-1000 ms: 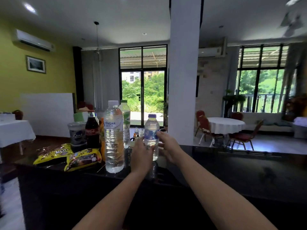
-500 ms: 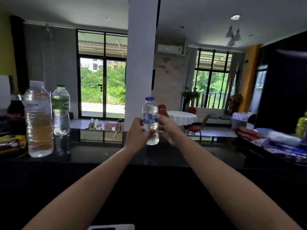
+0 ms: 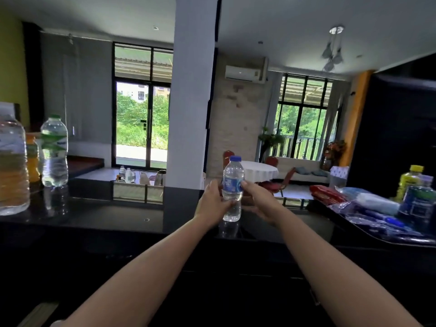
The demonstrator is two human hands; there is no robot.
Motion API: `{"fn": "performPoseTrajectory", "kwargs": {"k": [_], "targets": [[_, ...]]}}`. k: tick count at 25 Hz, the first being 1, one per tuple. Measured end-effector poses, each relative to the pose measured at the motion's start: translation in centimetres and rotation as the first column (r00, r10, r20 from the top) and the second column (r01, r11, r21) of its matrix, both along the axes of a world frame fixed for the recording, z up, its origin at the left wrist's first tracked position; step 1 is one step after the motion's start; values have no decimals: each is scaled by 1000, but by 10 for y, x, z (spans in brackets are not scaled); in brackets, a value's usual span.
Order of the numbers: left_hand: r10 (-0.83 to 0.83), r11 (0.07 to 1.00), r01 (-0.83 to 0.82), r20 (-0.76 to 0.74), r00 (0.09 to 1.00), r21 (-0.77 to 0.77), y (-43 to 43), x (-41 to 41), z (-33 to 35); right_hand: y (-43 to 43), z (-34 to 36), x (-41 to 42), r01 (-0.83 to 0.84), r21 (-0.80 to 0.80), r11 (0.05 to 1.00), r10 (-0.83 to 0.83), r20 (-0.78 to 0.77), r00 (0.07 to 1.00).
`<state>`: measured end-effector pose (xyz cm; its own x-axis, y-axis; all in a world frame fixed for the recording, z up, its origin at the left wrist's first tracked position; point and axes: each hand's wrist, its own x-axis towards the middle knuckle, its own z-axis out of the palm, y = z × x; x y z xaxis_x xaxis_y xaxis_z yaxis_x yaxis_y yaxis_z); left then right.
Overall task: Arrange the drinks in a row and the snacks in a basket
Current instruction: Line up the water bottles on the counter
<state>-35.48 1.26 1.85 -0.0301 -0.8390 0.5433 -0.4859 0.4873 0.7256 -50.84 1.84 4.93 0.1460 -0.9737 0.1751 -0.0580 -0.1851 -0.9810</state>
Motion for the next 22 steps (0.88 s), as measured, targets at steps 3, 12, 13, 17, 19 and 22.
{"fn": "performPoseTrajectory", "kwargs": {"k": [3, 12, 13, 17, 19, 22], "targets": [[-171, 979, 168, 11, 985, 113, -14, 15, 0, -7, -12, -12, -79, 32, 996, 79, 12, 997], [-193, 970, 187, 23, 981, 155, -66, 20, -7, -58, -43, -2, 56, -85, 995, -64, -94, 993], [-172, 974, 166, 29, 985, 158, -74, 19, -7, -67, -46, 1, 95, -112, 989, -108, -115, 988], [-155, 972, 148, 28, 988, 180, -105, 13, -6, -100, -51, 4, 170, -130, 977, -184, -103, 977], [-140, 976, 132, 35, 990, 173, -120, 10, -7, -116, -51, 2, 180, -119, 977, -192, -103, 976], [-117, 981, 115, 9, 993, 155, -134, 5, -12, -135, -52, -2, 168, -102, 981, -178, -99, 979]]}}
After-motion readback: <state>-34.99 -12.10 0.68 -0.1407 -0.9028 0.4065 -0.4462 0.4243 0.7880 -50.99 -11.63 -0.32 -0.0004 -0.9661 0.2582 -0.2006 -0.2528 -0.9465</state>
